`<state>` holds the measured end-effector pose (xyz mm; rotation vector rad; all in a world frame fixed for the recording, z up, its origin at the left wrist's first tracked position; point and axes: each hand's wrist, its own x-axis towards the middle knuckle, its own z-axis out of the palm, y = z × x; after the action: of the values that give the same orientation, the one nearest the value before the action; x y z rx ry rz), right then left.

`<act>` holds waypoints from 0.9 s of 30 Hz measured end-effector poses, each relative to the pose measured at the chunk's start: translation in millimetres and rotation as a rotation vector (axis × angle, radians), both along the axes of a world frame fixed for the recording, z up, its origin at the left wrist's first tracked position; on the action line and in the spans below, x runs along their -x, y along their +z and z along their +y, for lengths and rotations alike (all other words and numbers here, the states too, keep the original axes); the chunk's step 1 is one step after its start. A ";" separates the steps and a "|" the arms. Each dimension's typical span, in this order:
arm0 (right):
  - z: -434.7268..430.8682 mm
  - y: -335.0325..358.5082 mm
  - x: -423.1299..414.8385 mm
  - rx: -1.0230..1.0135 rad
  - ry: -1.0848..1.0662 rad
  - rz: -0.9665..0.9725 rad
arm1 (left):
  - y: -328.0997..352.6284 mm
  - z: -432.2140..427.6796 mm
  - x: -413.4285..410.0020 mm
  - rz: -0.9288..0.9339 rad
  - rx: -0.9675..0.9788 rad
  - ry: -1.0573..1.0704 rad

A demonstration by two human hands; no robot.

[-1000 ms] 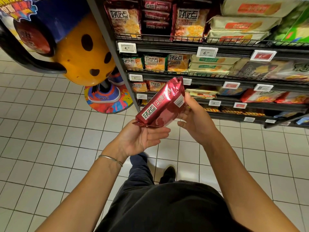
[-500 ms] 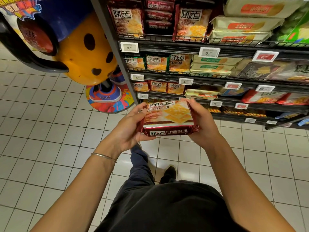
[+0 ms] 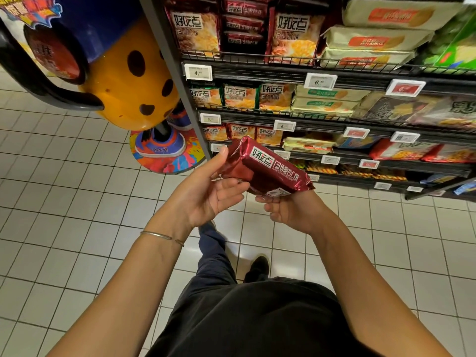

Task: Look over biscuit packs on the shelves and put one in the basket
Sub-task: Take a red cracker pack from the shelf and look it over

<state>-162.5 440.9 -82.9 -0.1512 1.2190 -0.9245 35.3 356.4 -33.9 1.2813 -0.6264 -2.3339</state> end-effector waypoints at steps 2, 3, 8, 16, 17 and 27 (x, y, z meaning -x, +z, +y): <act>1.9 -0.4 0.7 0.015 0.017 -0.008 | -1.0 -0.6 1.5 -0.026 0.036 -0.014; 3.0 -1.4 2.4 0.025 0.013 -0.011 | -2.2 -0.8 1.6 -0.030 0.044 -0.014; 3.5 0.8 10.5 0.123 -0.029 -0.011 | -6.9 -0.5 3.0 -0.049 0.110 -0.059; -10.7 3.6 18.8 0.263 -0.087 0.226 | -12.8 13.0 1.3 -0.105 0.434 -0.197; -12.8 3.4 19.3 0.266 -0.108 0.238 | -14.3 14.7 1.6 -0.111 0.491 -0.190; -24.2 15.1 24.0 0.412 -0.137 0.292 | -20.7 14.7 7.0 -0.185 0.836 -0.213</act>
<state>-186.5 416.7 -67.7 -0.5525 1.3022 -1.3009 28.3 371.1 -54.6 1.0421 -1.6407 -1.7447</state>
